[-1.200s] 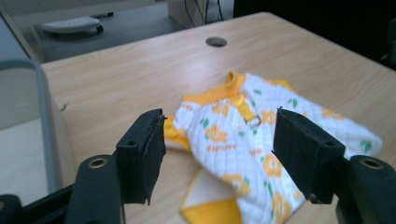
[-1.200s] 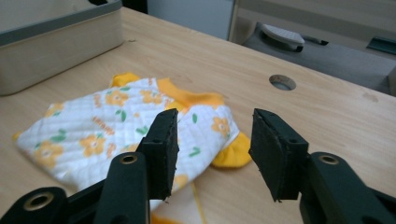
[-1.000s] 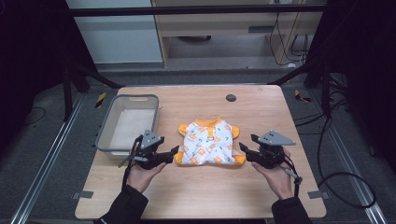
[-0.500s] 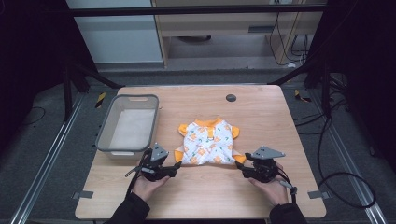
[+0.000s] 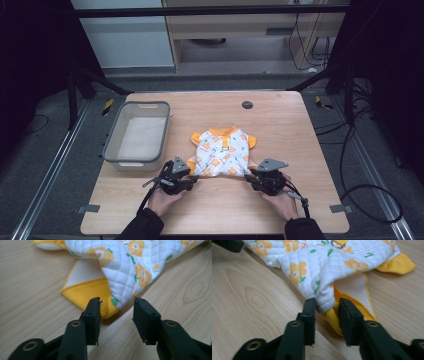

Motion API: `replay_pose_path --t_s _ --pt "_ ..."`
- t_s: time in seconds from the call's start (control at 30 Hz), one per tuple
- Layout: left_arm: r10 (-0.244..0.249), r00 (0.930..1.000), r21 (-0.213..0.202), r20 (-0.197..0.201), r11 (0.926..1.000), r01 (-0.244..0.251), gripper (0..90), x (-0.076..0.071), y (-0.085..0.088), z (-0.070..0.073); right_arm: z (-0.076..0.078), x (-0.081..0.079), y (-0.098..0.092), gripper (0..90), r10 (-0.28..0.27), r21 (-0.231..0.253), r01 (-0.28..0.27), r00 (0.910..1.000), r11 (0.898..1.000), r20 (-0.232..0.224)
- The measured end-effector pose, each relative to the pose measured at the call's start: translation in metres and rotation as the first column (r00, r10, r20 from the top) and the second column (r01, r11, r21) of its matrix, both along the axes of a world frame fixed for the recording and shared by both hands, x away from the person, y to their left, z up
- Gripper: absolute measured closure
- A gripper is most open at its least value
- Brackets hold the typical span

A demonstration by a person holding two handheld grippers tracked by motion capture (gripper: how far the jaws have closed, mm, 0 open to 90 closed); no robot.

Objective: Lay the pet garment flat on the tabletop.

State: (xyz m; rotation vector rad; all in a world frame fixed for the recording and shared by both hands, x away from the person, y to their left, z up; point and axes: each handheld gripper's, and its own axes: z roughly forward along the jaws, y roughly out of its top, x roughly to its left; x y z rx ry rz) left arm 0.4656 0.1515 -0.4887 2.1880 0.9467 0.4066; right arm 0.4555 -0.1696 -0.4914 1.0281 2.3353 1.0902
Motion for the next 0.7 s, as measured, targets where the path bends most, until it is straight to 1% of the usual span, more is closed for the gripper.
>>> replay_pose_path --t_s 0.07,0.1,0.17,0.2,0.23,0.3,0.37,0.43,0.5,0.57,0.63,0.7 --pt "-0.008 0.9998 -0.022 -0.017 0.9997 0.007 71.1 0.0 0.002 0.002 0.003 -0.002 0.0 78.4 0.001 0.001 -0.001 1.0 1.0 0.0" --pt "-0.006 0.9995 -0.037 -0.03 0.9993 0.005 75.7 0.0 0.002 0.003 0.004 -0.002 0.001 79.9 0.0 0.006 0.0 1.0 1.0 -0.002" --pt "-0.011 0.9991 -0.038 -0.04 0.9992 0.009 84.1 0.0 0.004 0.006 0.006 -0.004 0.001 81.1 0.003 0.013 -0.003 1.0 1.0 -0.005" --pt "-0.017 0.9989 -0.046 -0.044 0.9988 0.015 86.3 0.0 0.005 0.007 0.006 -0.004 0.001 81.4 0.008 0.016 -0.007 1.0 1.0 -0.005" --pt "-0.028 0.9986 -0.052 -0.044 0.9983 0.026 87.4 -0.001 0.006 0.009 0.008 -0.004 0.0 81.5 0.013 0.02 -0.013 0.9999 1.0 -0.003" --pt "-0.038 0.9984 -0.062 -0.043 0.9974 0.035 88.5 -0.002 0.007 0.013 0.013 -0.006 0.0 81.8 0.022 0.047 -0.022 0.9998 0.999 -0.004" --pt "-0.049 0.9984 -0.086 -0.028 0.9952 0.047 89.0 -0.005 0.009 0.02 0.017 -0.008 -0.001 82.0 0.032 0.072 -0.032 0.9995 0.997 -0.005" --pt "-0.05 0.9986 -0.103 -0.018 0.9935 0.048 89.3 -0.007 0.012 0.027 0.021 -0.012 -0.001 82.2 0.045 0.089 -0.044 0.999 0.995 -0.001" --pt "-0.053 0.9986 -0.129 0.001 0.9902 0.053 89.5 -0.011 0.015 0.035 0.026 -0.015 -0.002 82.2 0.057 0.109 -0.057 0.9984 0.992 0.002" --pt "-0.06 0.998 -0.161 0.018 0.985 0.062 89.7 -0.015 0.02 0.045 0.033 -0.019 -0.003 82.2 0.069 0.132 -0.07 0.9975 0.989 0.012" --pt "-0.067 0.997 -0.18 0.04 0.981 0.073 89.8 -0.02 0.024 0.054 0.041 -0.023 -0.004 82.2 0.082 0.167 -0.084 0.9965 0.982 0.019" --pt "-0.069 0.9957 -0.201 0.062 0.9763 0.08 89.9 -0.024 0.028 0.063 0.048 -0.026 -0.005 82.3 0.088 0.192 -0.091 0.9958 0.977 0.026"
